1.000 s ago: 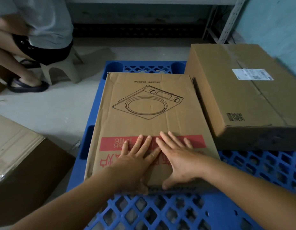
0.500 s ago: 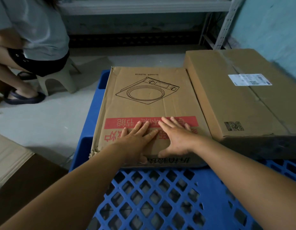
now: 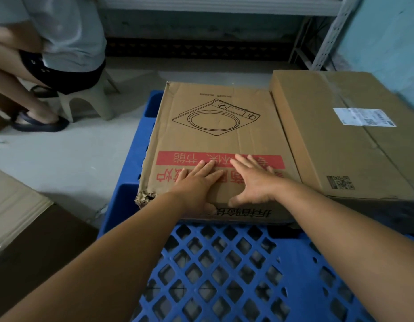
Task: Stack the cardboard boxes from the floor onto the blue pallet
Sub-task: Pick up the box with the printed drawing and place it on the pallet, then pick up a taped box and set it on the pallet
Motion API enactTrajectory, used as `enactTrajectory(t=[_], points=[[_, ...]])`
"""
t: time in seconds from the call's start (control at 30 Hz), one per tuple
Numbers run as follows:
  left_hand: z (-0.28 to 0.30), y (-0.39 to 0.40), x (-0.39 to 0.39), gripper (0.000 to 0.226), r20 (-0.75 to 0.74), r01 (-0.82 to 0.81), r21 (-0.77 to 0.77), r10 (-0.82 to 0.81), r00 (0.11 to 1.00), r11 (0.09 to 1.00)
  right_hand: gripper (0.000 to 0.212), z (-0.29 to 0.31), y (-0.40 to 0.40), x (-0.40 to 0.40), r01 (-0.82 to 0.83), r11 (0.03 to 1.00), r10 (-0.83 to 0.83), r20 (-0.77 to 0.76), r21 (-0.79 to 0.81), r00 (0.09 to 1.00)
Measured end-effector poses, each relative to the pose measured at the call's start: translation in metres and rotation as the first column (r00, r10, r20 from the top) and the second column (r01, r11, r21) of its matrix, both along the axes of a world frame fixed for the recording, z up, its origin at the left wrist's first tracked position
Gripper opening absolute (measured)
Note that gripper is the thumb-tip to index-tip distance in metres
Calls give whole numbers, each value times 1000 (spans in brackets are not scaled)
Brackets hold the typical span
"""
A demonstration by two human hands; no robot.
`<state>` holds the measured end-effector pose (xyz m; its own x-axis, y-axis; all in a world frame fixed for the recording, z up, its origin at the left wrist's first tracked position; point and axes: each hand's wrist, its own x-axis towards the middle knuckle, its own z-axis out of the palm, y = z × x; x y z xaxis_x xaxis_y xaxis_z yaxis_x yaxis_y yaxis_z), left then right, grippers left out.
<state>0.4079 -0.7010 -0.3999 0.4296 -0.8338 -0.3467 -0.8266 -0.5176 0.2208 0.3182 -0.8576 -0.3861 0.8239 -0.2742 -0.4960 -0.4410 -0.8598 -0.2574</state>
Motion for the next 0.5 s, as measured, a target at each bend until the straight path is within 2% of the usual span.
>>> enactTrajectory(t=[0.07,0.17,0.23,0.3,0.4,0.5], points=[[3,5,0,94,-61,-55,-79,50,997,995,116,4,7,-1,47,998,-49,36,44,998],[9,18,0,77,-198,-245,-236,200,960,940,92,11,28,-1,147,985,-162,200,90,966],[13,32,2,68,-313,-417,-315,321,894,853,77,17,48,3,226,962,-263,316,151,911],[19,53,3,64,-434,-577,-354,417,799,736,70,25,70,10,273,932,-347,370,237,862],[34,94,-1,63,-563,-739,-364,498,660,568,66,41,107,22,272,925,-362,391,267,846],[56,140,-8,60,-610,-833,-319,574,545,452,66,60,150,32,264,914,-368,355,308,860]])
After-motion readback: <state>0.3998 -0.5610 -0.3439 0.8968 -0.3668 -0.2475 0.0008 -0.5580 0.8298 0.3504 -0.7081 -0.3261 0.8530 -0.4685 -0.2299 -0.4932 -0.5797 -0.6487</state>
